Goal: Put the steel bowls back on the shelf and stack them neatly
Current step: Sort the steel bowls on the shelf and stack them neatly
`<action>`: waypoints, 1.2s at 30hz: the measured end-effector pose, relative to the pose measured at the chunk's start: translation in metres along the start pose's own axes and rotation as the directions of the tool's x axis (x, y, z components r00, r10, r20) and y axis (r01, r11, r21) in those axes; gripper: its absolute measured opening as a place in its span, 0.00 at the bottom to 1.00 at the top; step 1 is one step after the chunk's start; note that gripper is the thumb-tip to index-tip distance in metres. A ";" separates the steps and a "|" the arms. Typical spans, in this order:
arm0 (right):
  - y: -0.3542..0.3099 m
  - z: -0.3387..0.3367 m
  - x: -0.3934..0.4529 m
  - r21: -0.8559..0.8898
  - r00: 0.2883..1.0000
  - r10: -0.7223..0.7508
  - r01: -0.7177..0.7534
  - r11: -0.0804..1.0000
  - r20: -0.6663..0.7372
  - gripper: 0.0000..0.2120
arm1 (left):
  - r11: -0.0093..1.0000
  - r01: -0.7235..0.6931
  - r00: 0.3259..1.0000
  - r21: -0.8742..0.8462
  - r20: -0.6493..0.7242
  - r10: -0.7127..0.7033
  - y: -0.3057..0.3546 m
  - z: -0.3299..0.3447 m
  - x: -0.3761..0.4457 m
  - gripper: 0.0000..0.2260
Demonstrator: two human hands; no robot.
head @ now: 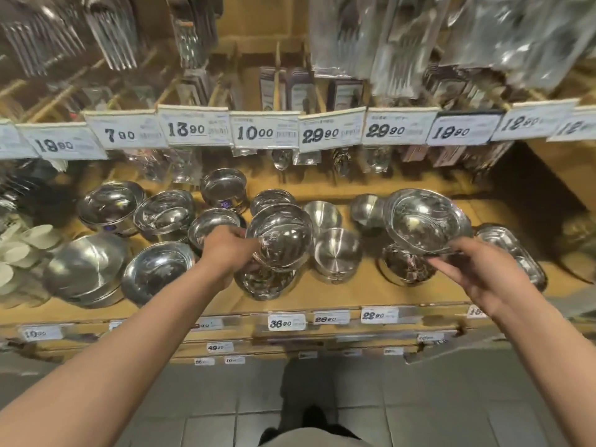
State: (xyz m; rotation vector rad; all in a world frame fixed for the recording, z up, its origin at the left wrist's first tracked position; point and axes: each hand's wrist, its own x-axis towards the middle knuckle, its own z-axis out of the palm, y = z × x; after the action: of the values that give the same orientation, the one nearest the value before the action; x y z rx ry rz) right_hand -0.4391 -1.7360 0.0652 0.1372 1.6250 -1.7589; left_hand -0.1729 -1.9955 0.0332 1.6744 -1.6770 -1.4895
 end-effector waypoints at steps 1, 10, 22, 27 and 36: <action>-0.001 -0.009 -0.001 0.012 1.000 -0.010 0.010 1.000 -0.022 0.02 | 1.000 -0.010 1.000 0.003 0.024 0.010 0.004 0.008 -0.002 0.05; -0.012 -0.077 0.003 0.004 0.996 -0.027 0.027 1.000 -0.082 0.04 | 0.976 -0.119 0.979 0.185 0.183 0.084 0.030 0.115 -0.034 0.03; -0.052 -0.145 0.070 -0.048 0.995 0.094 -0.092 0.995 0.041 0.02 | 0.994 -0.023 0.996 0.104 0.083 0.015 0.050 0.268 -0.043 0.03; -0.065 -0.150 0.084 -0.087 0.989 0.111 -0.103 0.991 0.096 0.08 | 0.987 -0.014 1.000 0.160 0.000 0.014 0.036 0.280 -0.041 0.07; -0.066 -0.157 0.091 -0.094 0.978 0.161 -0.149 0.984 0.136 0.02 | 0.973 0.017 1.000 0.232 -0.021 -0.013 0.035 0.288 -0.041 0.06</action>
State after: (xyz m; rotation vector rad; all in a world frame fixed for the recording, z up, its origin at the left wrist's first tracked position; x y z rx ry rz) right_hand -0.6033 -1.6379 0.0400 0.0942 1.5384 -1.5448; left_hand -0.4173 -1.8474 -0.0336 1.8153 -1.8939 -1.3206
